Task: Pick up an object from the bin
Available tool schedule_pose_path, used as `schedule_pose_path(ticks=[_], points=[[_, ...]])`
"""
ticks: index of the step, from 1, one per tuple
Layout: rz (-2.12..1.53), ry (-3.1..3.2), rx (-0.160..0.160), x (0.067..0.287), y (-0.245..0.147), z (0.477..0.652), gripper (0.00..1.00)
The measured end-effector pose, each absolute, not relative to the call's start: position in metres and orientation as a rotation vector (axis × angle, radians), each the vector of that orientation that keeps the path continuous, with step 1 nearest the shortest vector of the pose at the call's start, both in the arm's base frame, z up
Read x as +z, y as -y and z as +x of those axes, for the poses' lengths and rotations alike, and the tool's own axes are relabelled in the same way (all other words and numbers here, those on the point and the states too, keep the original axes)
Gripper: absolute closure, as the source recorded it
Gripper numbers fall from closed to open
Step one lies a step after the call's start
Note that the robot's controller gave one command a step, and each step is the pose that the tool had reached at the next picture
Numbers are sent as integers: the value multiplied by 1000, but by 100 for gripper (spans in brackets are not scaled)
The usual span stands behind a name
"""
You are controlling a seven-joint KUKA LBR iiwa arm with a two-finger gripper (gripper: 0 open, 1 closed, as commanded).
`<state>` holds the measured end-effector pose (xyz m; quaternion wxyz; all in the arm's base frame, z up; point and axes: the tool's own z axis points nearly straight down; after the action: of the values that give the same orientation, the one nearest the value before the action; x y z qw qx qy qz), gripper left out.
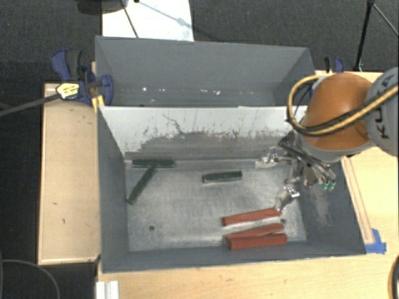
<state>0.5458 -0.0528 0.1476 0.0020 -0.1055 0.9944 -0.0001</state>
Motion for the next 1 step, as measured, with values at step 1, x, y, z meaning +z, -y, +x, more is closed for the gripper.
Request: schedule_pose_path(ticks=[1], points=[[-469, -3104, 1, 127, 9, 493, 0]])
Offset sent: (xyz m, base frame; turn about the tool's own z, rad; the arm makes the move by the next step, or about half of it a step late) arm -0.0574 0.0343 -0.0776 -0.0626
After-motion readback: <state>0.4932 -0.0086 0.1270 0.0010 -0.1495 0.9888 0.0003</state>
